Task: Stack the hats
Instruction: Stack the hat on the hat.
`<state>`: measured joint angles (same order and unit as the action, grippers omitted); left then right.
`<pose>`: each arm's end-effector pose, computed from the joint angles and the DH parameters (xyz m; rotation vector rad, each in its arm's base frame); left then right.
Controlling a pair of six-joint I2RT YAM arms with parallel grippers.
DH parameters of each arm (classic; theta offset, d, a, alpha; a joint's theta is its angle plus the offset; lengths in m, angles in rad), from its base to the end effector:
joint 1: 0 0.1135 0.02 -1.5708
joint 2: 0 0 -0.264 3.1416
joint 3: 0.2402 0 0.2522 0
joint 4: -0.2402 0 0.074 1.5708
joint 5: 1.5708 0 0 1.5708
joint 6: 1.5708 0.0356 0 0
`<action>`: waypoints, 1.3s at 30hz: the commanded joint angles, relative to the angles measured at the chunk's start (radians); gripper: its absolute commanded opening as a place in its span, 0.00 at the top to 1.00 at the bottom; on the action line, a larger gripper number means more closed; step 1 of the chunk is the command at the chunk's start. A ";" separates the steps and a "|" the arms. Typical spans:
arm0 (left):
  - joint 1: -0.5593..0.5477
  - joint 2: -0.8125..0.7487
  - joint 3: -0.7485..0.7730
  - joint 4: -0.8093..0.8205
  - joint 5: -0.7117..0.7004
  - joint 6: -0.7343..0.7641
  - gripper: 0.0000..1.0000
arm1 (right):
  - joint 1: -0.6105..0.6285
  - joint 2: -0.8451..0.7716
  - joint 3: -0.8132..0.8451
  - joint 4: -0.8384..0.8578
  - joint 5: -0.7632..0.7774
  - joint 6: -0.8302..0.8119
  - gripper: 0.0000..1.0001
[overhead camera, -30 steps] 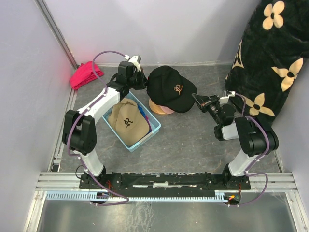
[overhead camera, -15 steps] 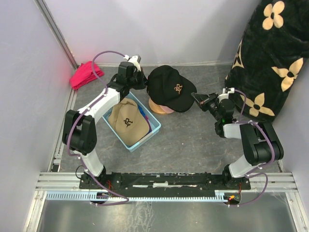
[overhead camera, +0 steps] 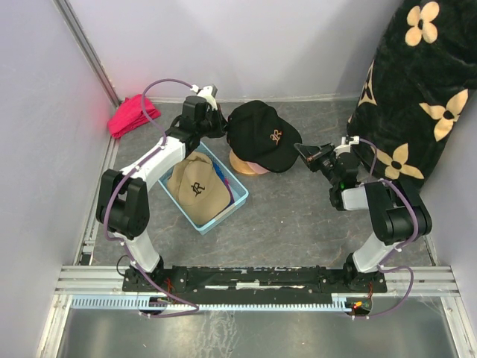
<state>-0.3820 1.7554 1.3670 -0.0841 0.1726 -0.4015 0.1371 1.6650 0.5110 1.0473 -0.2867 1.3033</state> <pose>0.3828 -0.1604 0.2861 0.0907 2.0997 -0.6582 0.3021 0.0518 0.1651 0.8135 1.6666 1.2896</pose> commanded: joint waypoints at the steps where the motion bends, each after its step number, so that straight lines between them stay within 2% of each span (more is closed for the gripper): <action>1: -0.011 0.025 -0.032 -0.041 -0.021 -0.014 0.97 | 0.002 0.102 -0.037 -0.315 0.116 -0.163 0.98; 16: -0.010 -0.018 -0.035 -0.033 -0.048 -0.027 0.97 | 0.002 0.156 -0.039 -0.340 0.126 -0.201 0.98; 39: -0.011 0.032 -0.056 -0.027 -0.054 -0.026 0.97 | 0.018 0.252 -0.031 -0.335 0.119 -0.218 0.98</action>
<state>-0.3840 1.7515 1.3468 -0.0425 0.1429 -0.4026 0.1452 1.8072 0.5415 1.1343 -0.2848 1.2850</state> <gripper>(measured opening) 0.051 0.048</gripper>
